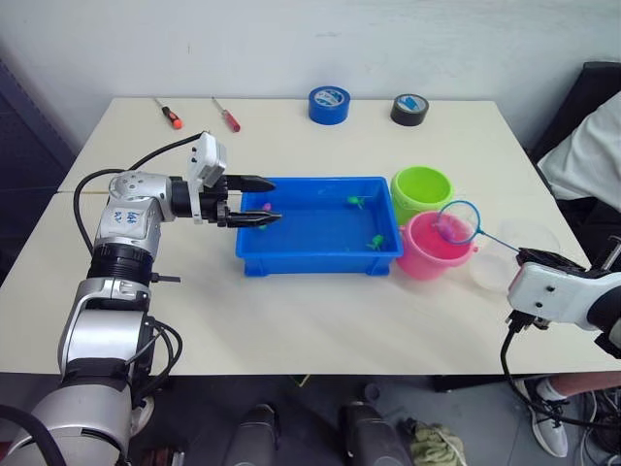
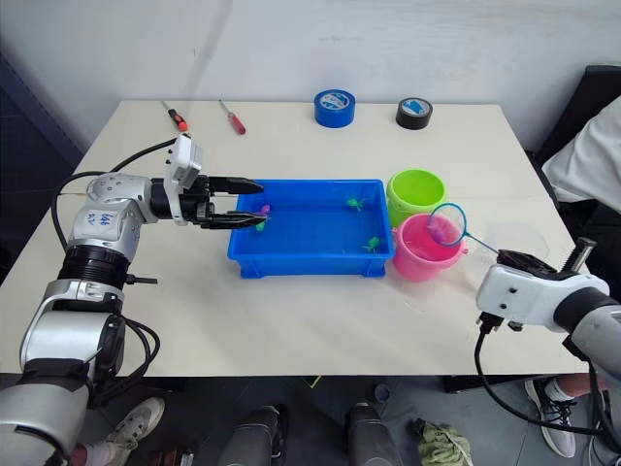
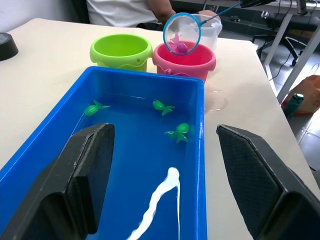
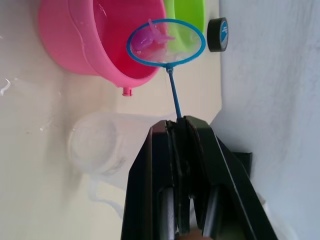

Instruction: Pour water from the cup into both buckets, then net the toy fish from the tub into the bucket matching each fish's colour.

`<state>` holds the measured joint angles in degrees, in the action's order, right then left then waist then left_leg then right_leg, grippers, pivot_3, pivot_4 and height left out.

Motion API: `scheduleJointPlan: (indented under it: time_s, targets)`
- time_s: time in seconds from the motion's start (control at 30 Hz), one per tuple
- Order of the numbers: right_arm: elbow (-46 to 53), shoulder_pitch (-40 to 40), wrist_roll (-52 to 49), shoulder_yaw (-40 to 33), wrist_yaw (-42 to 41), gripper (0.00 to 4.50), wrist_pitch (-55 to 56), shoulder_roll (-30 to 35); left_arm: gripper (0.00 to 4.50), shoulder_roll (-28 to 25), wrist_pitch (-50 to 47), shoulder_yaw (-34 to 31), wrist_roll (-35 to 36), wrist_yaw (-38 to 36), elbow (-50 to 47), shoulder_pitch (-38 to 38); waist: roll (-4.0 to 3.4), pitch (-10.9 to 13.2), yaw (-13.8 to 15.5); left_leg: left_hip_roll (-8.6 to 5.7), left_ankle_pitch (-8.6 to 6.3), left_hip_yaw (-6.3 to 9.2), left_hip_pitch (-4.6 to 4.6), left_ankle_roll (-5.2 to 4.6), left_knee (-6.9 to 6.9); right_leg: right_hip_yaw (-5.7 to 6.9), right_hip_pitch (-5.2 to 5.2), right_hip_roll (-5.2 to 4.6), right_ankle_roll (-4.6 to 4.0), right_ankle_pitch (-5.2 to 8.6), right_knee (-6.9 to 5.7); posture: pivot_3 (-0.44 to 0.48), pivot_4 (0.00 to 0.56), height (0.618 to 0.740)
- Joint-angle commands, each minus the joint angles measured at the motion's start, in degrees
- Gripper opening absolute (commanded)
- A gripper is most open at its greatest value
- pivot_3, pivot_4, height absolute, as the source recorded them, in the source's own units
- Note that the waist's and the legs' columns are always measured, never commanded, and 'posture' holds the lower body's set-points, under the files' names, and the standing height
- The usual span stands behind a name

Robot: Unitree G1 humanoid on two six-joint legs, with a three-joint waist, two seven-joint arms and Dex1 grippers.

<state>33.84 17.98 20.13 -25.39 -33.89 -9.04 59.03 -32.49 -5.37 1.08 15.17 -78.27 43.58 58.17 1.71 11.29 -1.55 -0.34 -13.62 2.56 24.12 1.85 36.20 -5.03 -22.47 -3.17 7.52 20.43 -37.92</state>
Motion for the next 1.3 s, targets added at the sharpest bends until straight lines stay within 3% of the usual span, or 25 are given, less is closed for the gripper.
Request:
scheduleJointPlan:
  time_s: [0.03,0.3,0.83,1.03,1.2,1.3]
  targets:
    - [-0.34,1.41,6.10,-0.25,4.09,0.00,6.12,-1.94,3.58,-0.52,-0.45,-0.72,0.39,-1.24,-1.98,1.10,0.00,0.00,0.04,0.00,0.00,0.01,0.00,0.01,0.00,0.01,0.00,0.02,0.00,0.00,-0.01,0.000,0.150,0.734]
    - [-2.79,3.21,18.84,0.20,13.25,0.00,13.97,-6.92,3.58,-0.73,-0.42,-0.89,0.23,-1.36,-2.36,0.72,0.00,0.00,-0.03,0.00,0.03,0.01,-0.03,0.03,0.03,-0.01,0.01,0.03,0.00,0.00,-0.08,0.000,0.150,0.734]
    - [-3.95,5.86,33.94,-0.92,25.70,0.00,22.78,-12.34,3.58,-0.93,-0.46,-1.04,0.16,-0.96,-2.37,0.52,0.00,-0.01,-0.09,-0.10,0.08,-0.01,-0.09,0.07,0.08,-0.04,0.02,0.06,0.00,0.00,-0.26,0.000,0.150,0.734]
    - [-2.75,2.37,24.52,-1.40,20.96,0.00,21.37,-13.84,3.58,-1.73,-0.71,-1.50,0.20,-0.61,-2.50,0.30,0.01,-0.01,-0.20,-0.07,0.10,-0.01,-0.11,0.08,0.10,-0.03,0.04,0.09,-0.01,0.00,-0.35,0.000,0.150,0.734]
    - [-0.02,-12.98,13.31,3.06,11.02,0.00,15.45,-12.29,3.58,-6.44,0.46,-4.13,-0.56,3.33,0.40,0.00,0.02,0.00,-1.61,0.03,0.14,-0.04,-0.38,0.10,0.16,-0.13,0.14,0.11,-0.01,0.00,-0.63,0.000,0.150,0.734]
    - [1.36,-21.41,7.90,8.50,4.48,0.00,7.26,-14.45,3.58,-9.30,1.22,-5.53,-1.08,5.36,1.60,-0.99,0.03,0.01,-1.69,0.05,0.14,0.02,-1.02,0.17,-0.04,-0.06,0.80,0.29,-0.08,0.04,-0.44,0.000,0.150,0.734]
